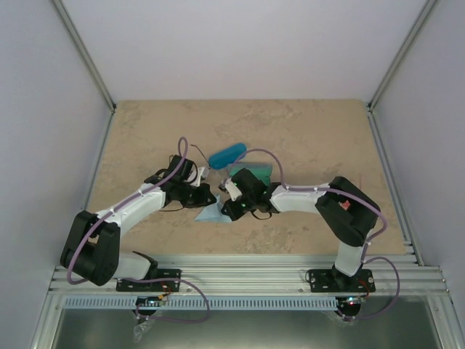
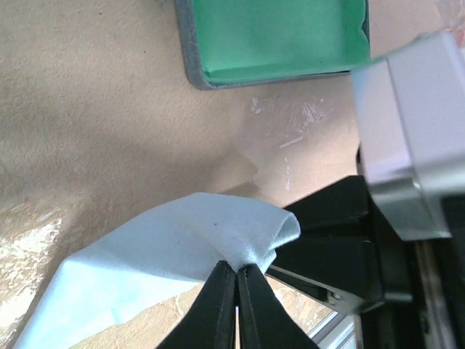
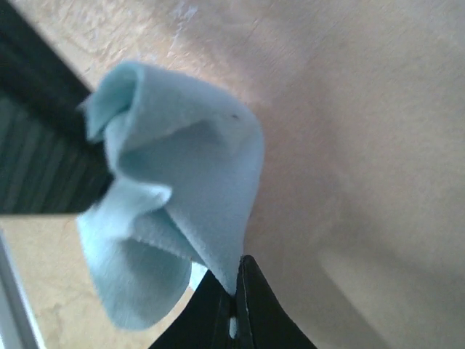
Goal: Organize the sunglasses
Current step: Adjust the glasses cleaning cloth at the center of the board.
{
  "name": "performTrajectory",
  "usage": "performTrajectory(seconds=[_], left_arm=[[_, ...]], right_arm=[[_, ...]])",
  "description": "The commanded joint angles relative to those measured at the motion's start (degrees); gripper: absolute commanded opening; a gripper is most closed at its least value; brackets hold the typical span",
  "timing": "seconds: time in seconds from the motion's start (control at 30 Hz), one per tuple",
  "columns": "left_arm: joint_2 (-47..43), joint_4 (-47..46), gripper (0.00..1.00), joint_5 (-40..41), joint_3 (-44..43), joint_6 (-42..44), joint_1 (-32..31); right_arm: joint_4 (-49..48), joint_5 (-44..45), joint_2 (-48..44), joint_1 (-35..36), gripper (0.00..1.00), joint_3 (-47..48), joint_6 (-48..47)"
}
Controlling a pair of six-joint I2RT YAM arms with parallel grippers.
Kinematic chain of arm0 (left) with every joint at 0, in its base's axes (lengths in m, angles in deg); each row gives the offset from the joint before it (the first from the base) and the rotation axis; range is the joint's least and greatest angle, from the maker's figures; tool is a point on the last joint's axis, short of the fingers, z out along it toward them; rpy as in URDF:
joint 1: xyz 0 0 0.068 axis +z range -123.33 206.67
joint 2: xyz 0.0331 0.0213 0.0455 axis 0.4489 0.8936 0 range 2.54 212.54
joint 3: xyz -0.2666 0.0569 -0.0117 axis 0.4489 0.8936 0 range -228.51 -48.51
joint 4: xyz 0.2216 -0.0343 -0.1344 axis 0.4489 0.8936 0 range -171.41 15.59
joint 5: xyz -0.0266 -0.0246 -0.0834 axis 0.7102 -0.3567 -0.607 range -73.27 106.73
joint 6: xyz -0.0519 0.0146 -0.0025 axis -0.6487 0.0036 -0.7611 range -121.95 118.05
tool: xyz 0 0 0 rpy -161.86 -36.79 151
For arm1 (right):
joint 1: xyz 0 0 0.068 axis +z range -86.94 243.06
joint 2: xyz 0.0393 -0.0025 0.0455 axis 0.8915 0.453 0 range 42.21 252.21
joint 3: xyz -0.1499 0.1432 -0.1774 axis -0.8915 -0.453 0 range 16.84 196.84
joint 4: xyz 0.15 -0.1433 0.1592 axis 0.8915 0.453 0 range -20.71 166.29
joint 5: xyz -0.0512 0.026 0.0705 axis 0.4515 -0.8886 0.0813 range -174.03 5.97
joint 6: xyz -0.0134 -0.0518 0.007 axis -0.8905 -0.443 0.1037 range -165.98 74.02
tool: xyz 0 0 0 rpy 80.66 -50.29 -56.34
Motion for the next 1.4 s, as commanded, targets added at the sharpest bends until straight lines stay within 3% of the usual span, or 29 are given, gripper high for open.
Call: performTrajectory(seconds=[0.0,0.33,0.53,0.67,0.9,1.37], left_arm=[[0.3,0.1,0.06,-1.1,-1.7,0.1,-0.1],[2.9,0.2,0.31,-0.8,-2.8,1.5,-0.1],[0.1,-3.5,0.41,-4.7,1.4,-0.8,-0.4],[-1.4,-4.9,0.42,-4.6,4.1,-2.3,-1.3],[-2.5,-6.4,0.42,-3.7,6.5,-3.6,-4.0],[-0.7,-6.7,0.41,-1.7,4.7,-1.6,-7.3]], right_arm=[[4.6,-3.3,-4.4,-0.1,0.01,-3.1,0.7],[16.3,-7.2,-9.1,-1.6,0.0,-8.0,4.4],[20.0,-2.9,-11.2,-2.5,0.01,-9.5,7.7],[21.1,0.8,-12.8,-2.7,0.05,-9.9,10.3],[21.5,5.8,-15.1,-2.6,0.35,-9.1,12.3],[25.3,12.4,-12.7,-2.5,0.33,-4.3,14.5]])
